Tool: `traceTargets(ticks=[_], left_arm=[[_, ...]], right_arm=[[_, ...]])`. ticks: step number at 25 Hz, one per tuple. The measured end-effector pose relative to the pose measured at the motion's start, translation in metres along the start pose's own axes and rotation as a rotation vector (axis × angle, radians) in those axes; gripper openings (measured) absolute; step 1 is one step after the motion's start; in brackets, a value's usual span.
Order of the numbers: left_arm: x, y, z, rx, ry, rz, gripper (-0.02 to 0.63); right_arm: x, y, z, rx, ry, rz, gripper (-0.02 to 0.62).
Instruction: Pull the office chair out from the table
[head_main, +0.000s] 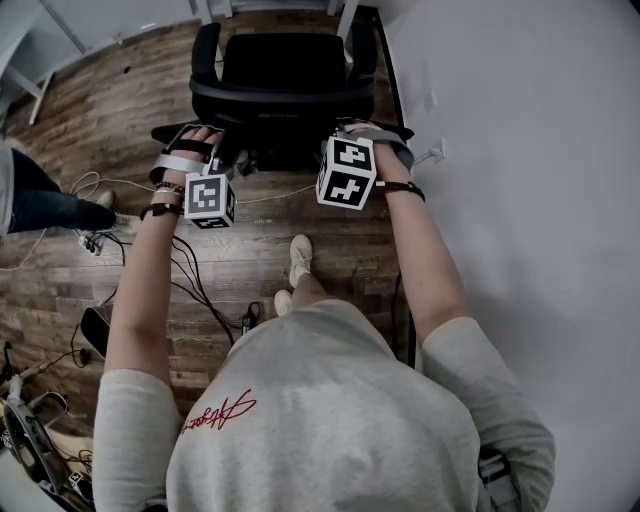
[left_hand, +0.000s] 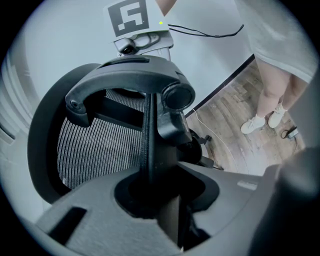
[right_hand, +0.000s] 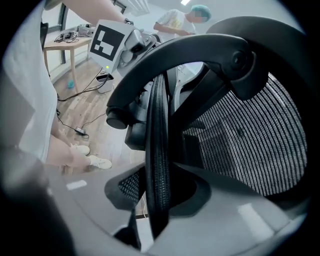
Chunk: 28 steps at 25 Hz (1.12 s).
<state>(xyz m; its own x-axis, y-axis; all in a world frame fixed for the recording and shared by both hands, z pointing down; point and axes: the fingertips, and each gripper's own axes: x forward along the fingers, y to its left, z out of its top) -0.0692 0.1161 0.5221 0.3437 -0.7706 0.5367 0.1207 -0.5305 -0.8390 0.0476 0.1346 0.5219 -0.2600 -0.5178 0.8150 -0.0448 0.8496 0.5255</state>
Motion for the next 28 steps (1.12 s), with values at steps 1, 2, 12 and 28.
traceTargets(ticks=[1,2,12,28], left_arm=[[-0.002,-0.001,0.0,0.0,0.0,-0.001,0.101],[-0.004,-0.002,0.001,-0.001,0.0,-0.001,0.1],[-0.017,-0.013,0.02,-0.006,-0.002,-0.002,0.101],[-0.043,-0.031,0.05,-0.007,0.0,-0.005,0.101]], right_arm=[[-0.001,0.002,0.0,0.001,0.001,0.0,0.11],[-0.002,0.004,0.001,0.0,0.002,-0.001,0.11],[-0.016,0.022,-0.008,0.004,0.004,0.009,0.112],[-0.043,0.053,-0.018,0.005,-0.006,0.011,0.112]])
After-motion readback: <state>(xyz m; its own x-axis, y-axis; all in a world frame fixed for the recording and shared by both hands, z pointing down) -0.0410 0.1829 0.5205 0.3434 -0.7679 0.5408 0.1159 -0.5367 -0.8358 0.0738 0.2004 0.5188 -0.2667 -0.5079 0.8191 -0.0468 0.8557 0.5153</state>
